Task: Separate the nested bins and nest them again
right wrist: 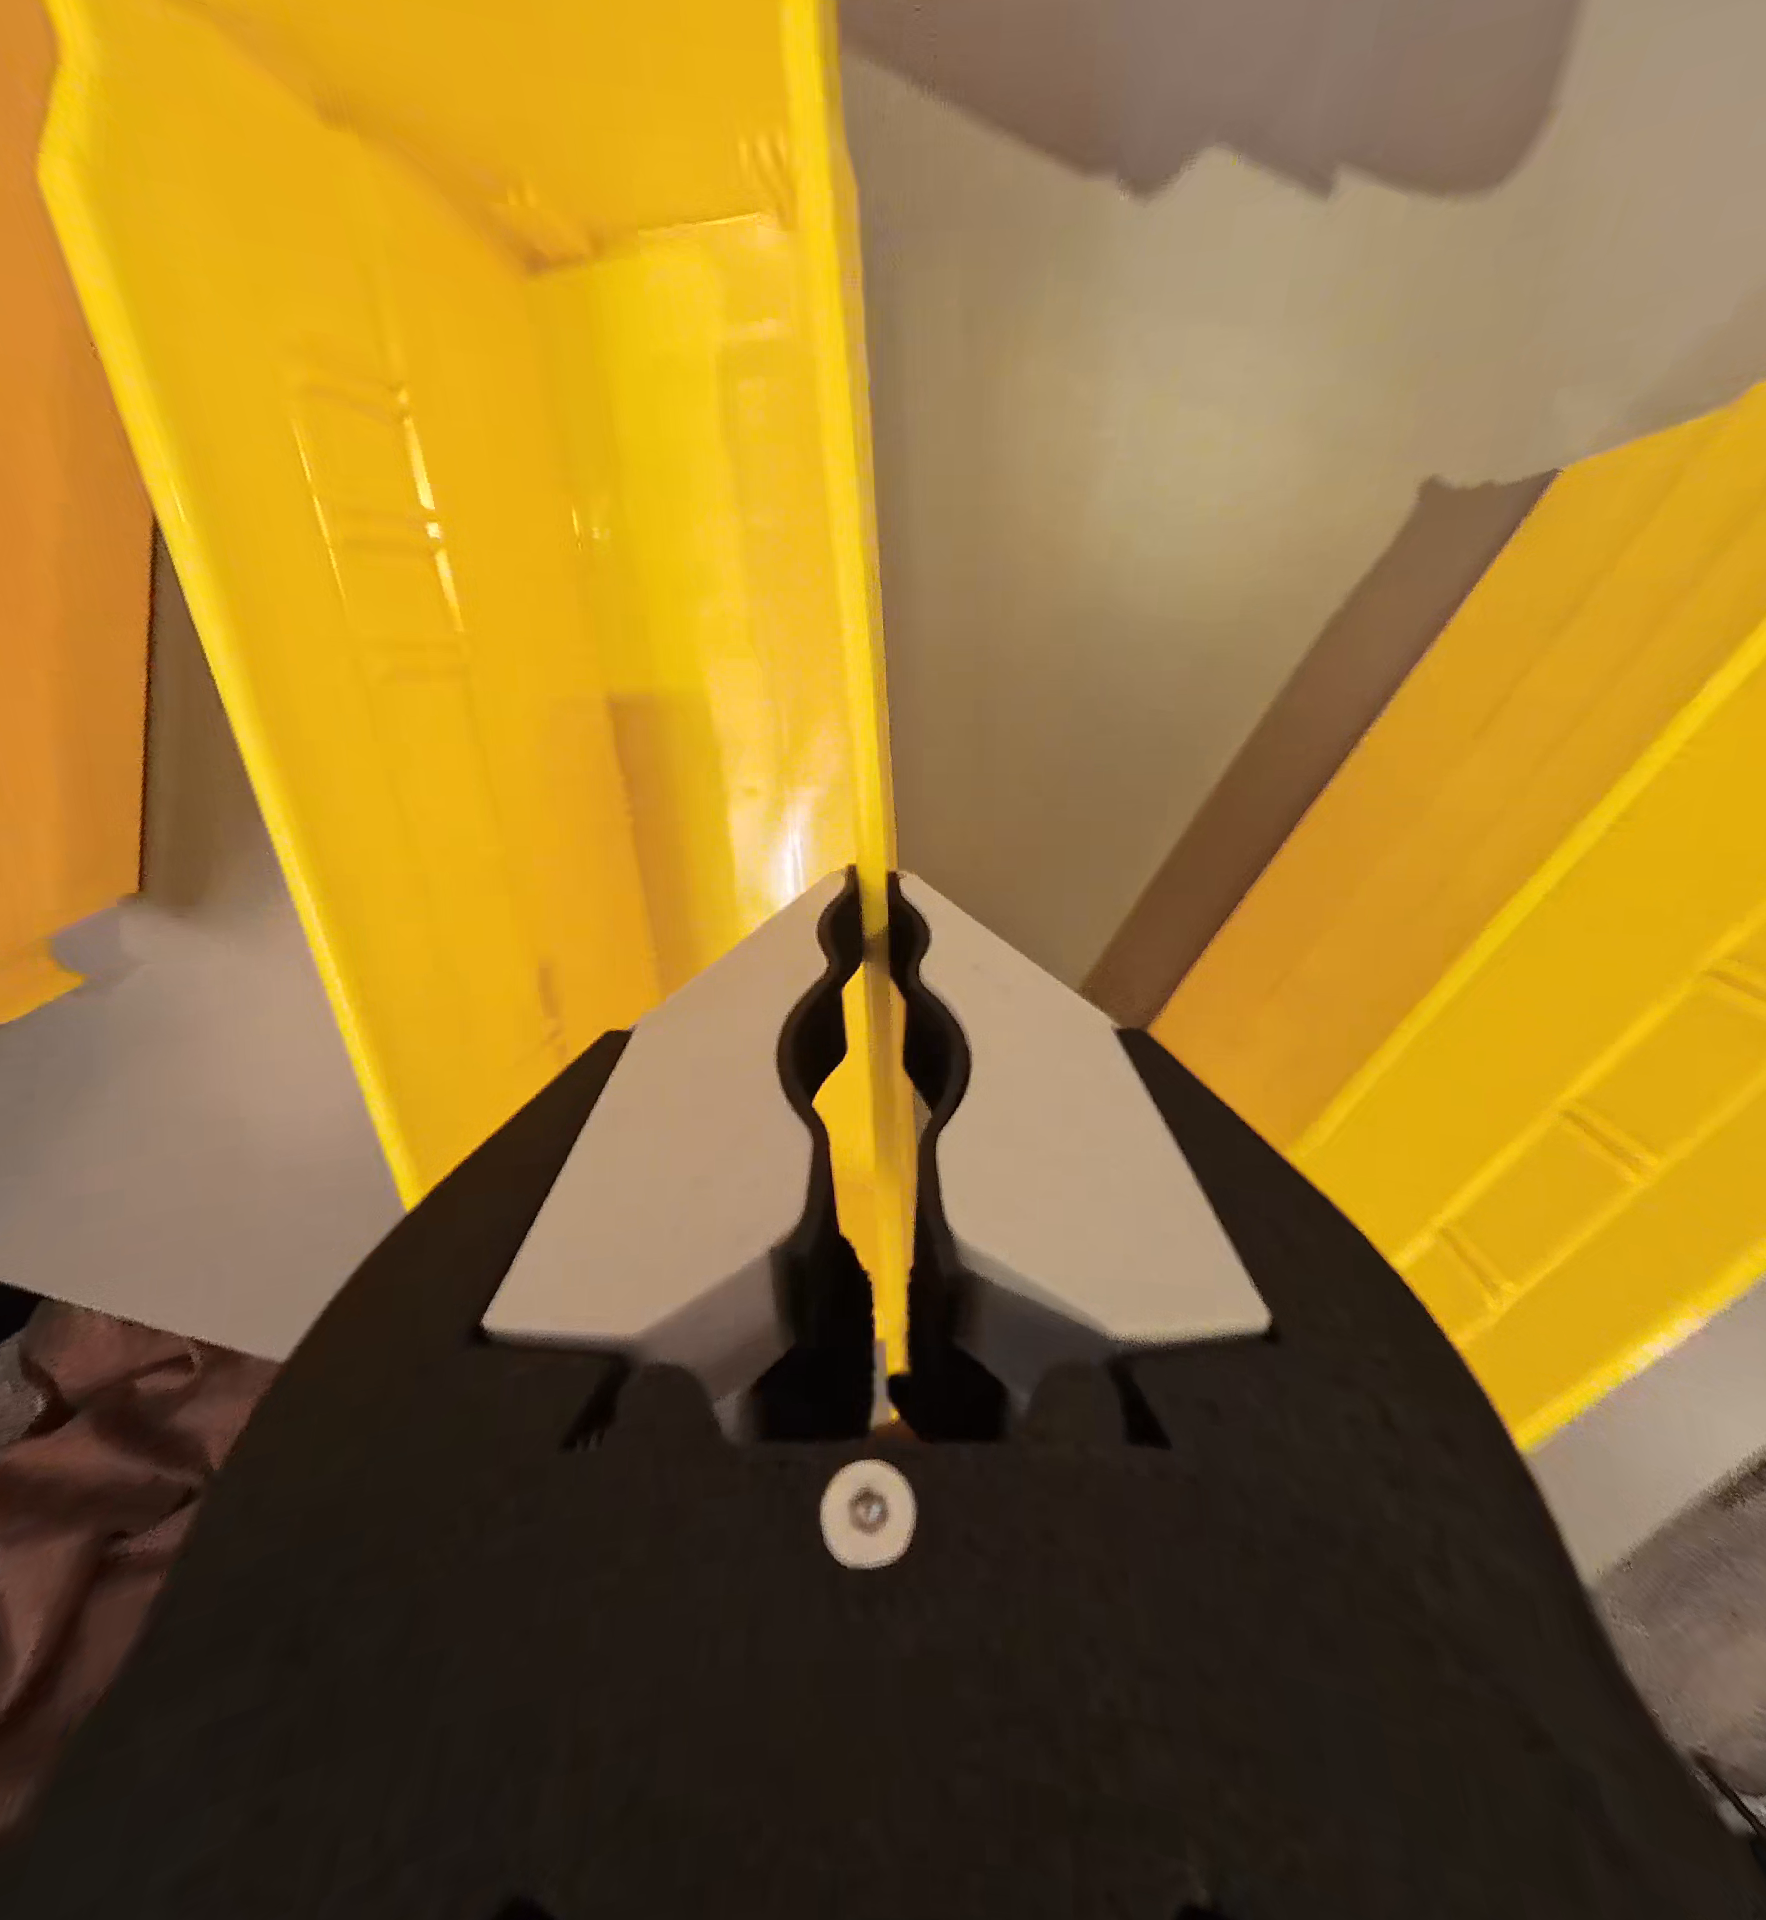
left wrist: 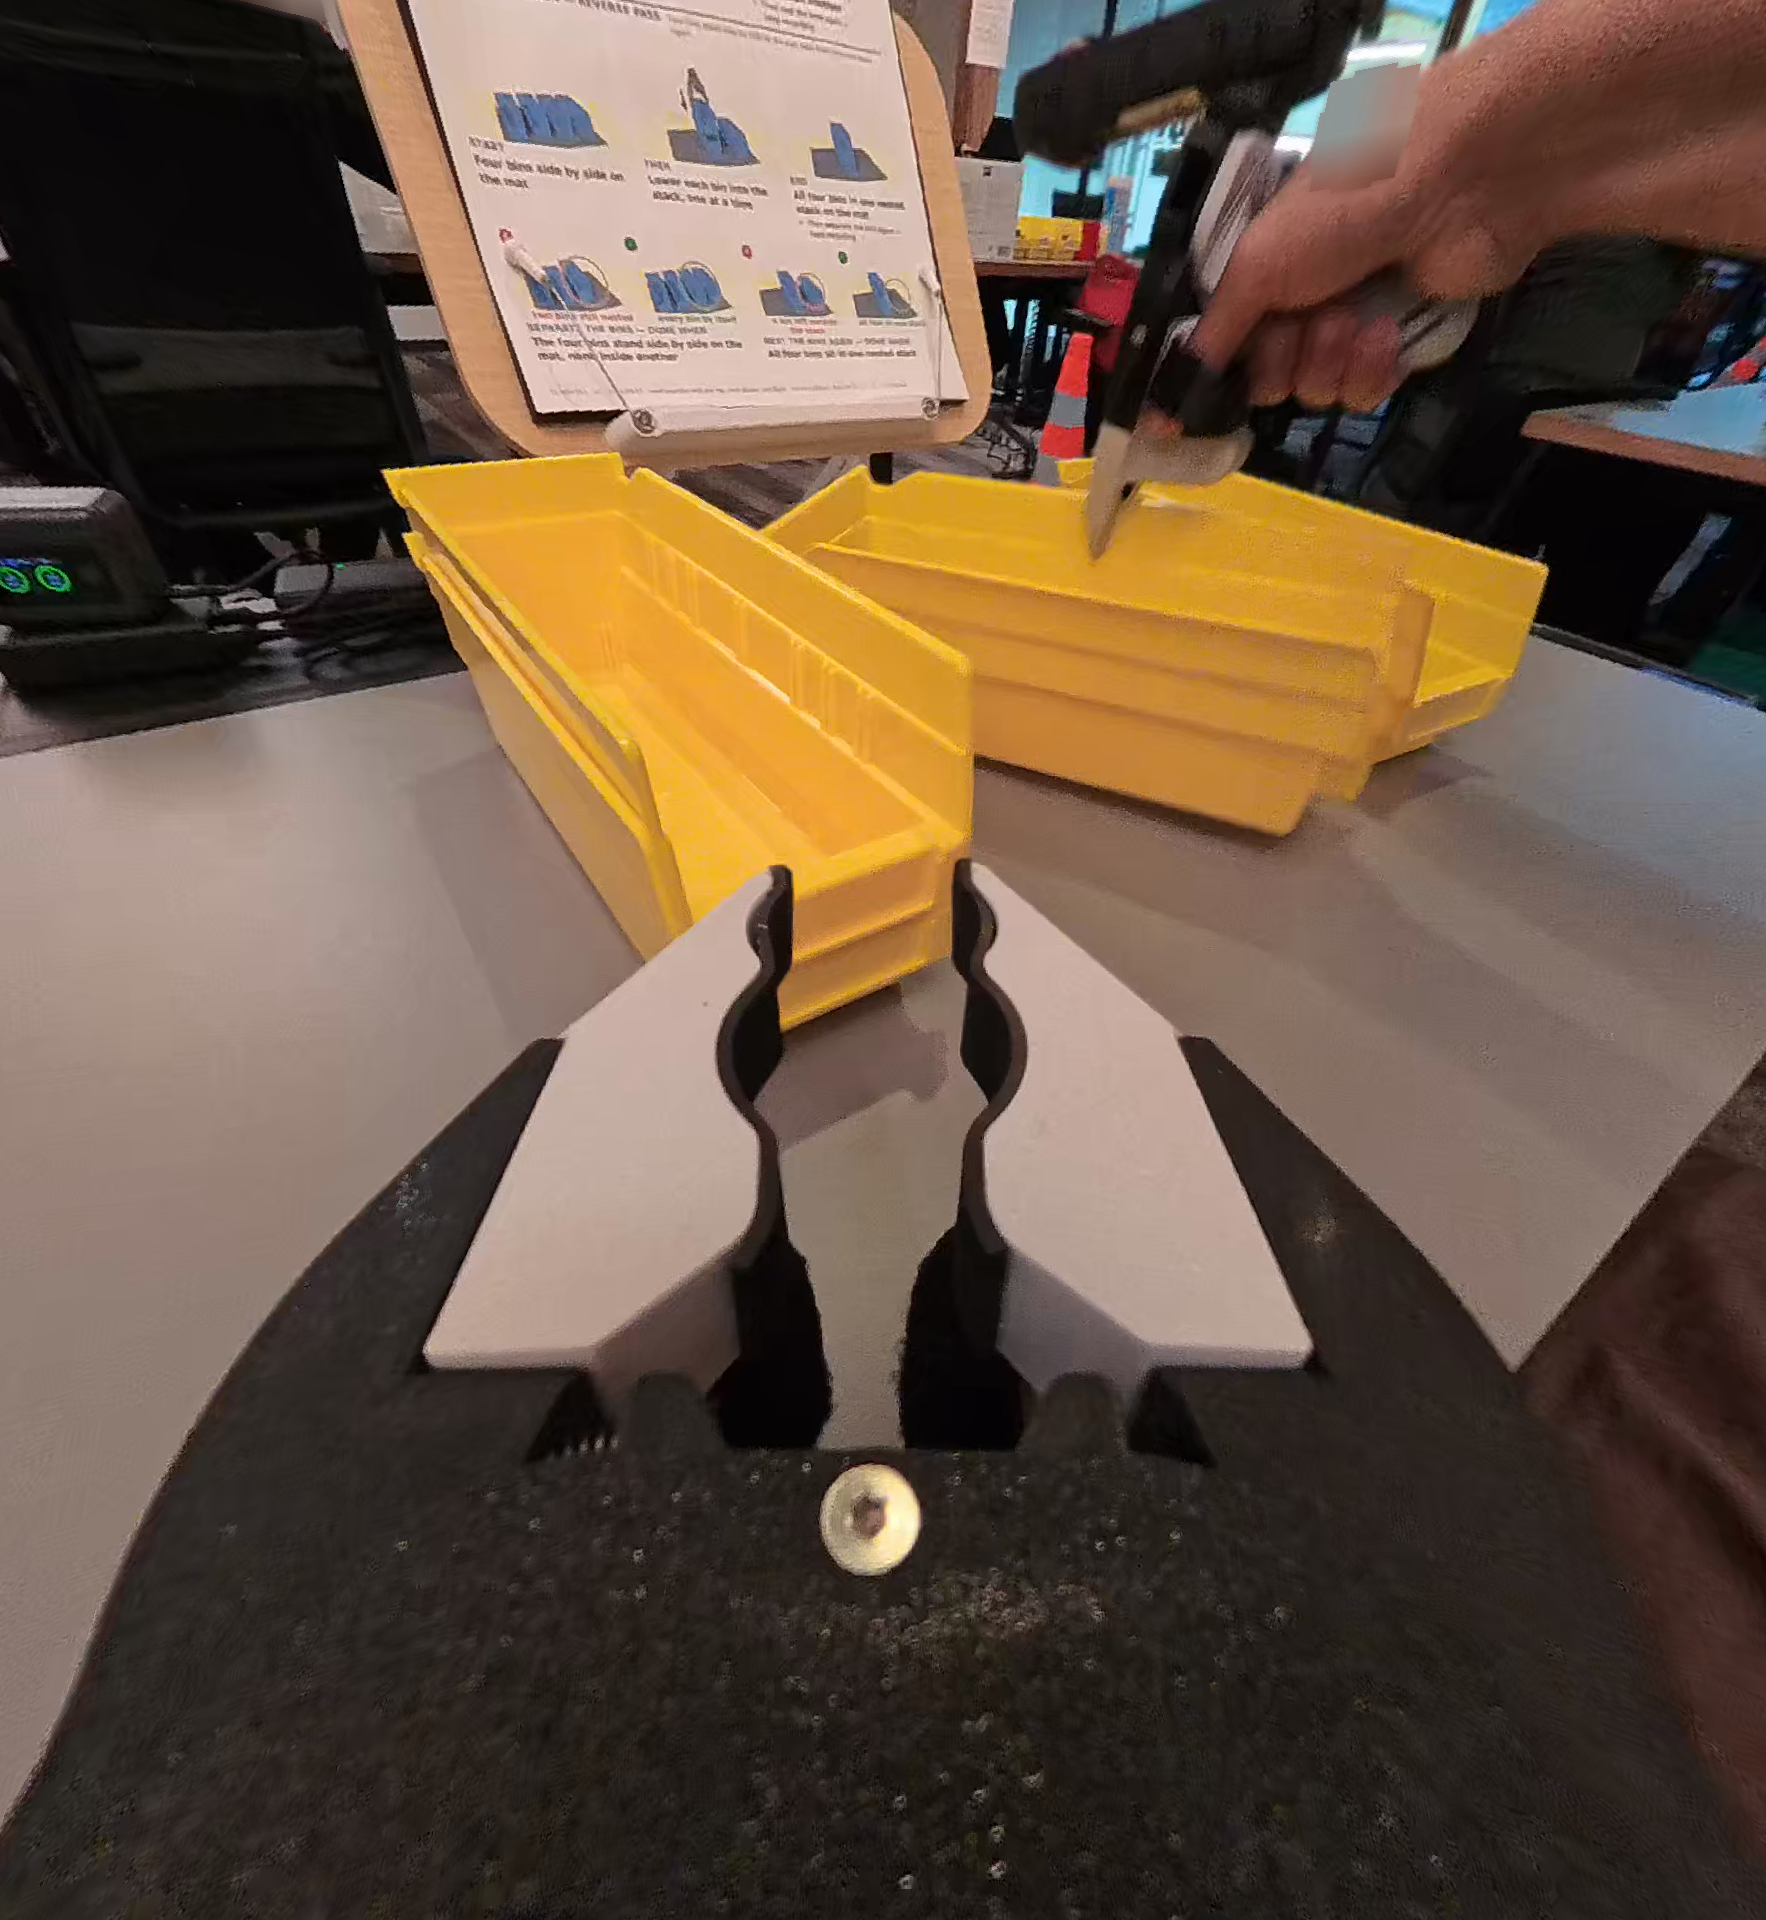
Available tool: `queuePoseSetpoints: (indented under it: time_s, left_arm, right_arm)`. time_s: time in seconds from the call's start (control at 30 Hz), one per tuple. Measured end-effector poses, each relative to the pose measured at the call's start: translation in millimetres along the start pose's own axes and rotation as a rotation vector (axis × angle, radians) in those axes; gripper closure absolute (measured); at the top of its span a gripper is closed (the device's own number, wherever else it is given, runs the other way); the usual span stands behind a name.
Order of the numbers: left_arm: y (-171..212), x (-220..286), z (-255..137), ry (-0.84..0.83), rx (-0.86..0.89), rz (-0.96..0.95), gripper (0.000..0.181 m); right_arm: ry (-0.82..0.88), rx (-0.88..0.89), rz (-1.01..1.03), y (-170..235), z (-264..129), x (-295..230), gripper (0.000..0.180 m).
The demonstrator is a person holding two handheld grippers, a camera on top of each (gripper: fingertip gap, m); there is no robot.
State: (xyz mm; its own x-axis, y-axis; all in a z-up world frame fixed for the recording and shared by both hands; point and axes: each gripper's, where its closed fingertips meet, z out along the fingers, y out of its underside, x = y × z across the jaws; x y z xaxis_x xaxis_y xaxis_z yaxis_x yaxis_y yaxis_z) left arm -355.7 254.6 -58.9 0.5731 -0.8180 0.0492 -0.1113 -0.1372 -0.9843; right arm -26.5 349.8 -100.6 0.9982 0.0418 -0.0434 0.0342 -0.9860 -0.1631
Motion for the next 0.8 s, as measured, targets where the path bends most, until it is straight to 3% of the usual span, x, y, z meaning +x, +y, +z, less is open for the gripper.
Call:
queuePoseSetpoints:
  time_s: [0.23, 0.43, 0.57, 0.8]
  left_arm:
    - [1, -5, 4, -0.01, -0.019, -0.003, 0.154]
    - [2, -11, 1, -0.04, -0.025, 0.005, 0.154]
    - [-1, -17, -7, -0.07, -0.007, 0.01, 0.154]
    - [-10, -32, -23, -0.17, 0.019, 0.103, 0.154]
  right_arm:
    - [0.061, 0.064, 0.091, -25, -93, -11, 0.177]
    - [-0.009, 0.172, 0.266, -53, -155, -68, 0.177]
    - [-0.058, 0.17, 0.304, -64, -147, -116, 0.177]
    - [-0.165, 0.149, 0.372, -68, -92, -180, 0.177]
